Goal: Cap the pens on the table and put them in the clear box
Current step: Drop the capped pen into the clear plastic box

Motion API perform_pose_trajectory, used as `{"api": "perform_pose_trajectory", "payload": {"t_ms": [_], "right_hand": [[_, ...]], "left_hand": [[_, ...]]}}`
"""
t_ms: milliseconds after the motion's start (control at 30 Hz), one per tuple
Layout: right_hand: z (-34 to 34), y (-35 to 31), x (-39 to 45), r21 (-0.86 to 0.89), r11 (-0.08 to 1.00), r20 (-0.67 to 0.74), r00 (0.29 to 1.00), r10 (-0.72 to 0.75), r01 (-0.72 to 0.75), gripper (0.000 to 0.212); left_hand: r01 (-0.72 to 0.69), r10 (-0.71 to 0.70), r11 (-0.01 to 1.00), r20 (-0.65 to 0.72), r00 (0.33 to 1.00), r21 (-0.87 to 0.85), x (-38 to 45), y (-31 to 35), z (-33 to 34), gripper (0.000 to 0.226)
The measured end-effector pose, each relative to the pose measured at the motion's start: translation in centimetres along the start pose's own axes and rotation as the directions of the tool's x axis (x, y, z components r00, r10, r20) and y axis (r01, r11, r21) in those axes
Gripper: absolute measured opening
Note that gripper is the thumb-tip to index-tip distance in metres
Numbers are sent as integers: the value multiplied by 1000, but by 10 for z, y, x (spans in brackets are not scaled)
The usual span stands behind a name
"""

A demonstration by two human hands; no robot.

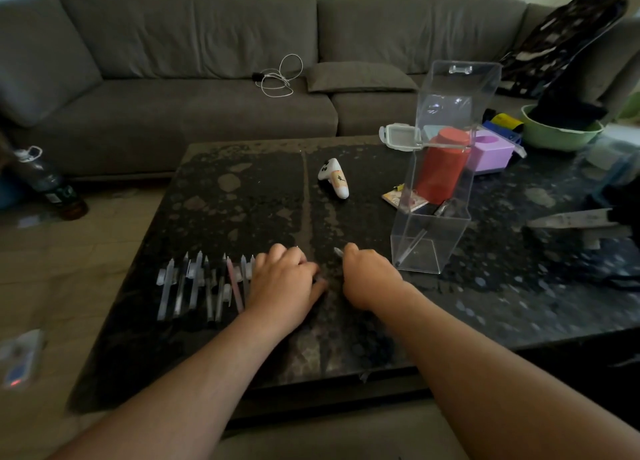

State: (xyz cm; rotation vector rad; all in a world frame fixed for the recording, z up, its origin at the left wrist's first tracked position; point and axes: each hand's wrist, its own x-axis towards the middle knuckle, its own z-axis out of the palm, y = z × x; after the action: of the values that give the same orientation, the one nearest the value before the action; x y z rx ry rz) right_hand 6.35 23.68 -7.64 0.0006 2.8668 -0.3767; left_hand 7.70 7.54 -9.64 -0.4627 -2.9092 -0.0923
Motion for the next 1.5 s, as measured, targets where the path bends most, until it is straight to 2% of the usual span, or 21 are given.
{"api": "perform_pose_trajectory", "payload": {"t_ms": [167, 333, 400, 467, 533, 633, 700, 800, 867, 933, 1067, 1333, 1500], "right_hand": [[-6, 7, -2, 184, 982, 38, 999, 33, -40, 32], [-6, 7, -3, 204, 978, 46, 999, 27, -36, 41], [-4, 9, -2, 200, 980, 22, 1000, 16, -20, 36], [-3, 13, -1, 217, 976, -16, 1000, 11, -8, 27], [-5, 20, 1, 248, 969, -44, 999, 13, -2, 28], [-12, 28, 2, 266, 962, -105, 994, -26, 54, 25], [-15, 31, 2, 281, 950, -145, 984, -101, 139, 19], [-19, 27, 0, 202, 942, -249, 945, -214, 267, 16], [-20, 23, -1, 91, 941, -369, 888, -272, 326, 16], [-22, 17, -3, 44, 933, -417, 855, -308, 358, 16], [-21, 12, -5, -5, 912, -450, 813, -369, 411, 16], [-21, 5, -11, -24, 907, -467, 797, -382, 421, 18], [-24, -3, -15, -103, 886, -481, 757, -441, 451, 21]], "left_hand": [[-75, 77, 996, -43, 996, 45, 0, 2, -2, 39], [-148, 148, 988, -12, 989, 34, -1, 9, -4, 31], [-103, 102, 994, -33, 994, -33, 0, 8, -5, 27], [-19, 5, 988, -95, 995, -152, 1, 6, -10, 24], [75, -110, 953, -105, 988, -293, 4, 0, -16, 19], [244, -276, 855, -5, 961, -457, 6, -15, -19, 11], [273, -299, 791, 43, 953, -548, 6, -25, -18, 6], [278, -302, 739, 67, 951, -613, 4, -33, -21, 19], [264, -315, 725, 34, 949, -636, 3, -34, -23, 15], [264, -336, 698, 20, 942, -666, 3, -33, -25, 16], [268, -367, 689, -6, 930, -673, 3, -31, -28, 19], [225, -321, 714, -25, 947, -663, 0, -28, -32, 17], [160, -295, 735, -98, 950, -659, -1, -25, -30, 16]]}}
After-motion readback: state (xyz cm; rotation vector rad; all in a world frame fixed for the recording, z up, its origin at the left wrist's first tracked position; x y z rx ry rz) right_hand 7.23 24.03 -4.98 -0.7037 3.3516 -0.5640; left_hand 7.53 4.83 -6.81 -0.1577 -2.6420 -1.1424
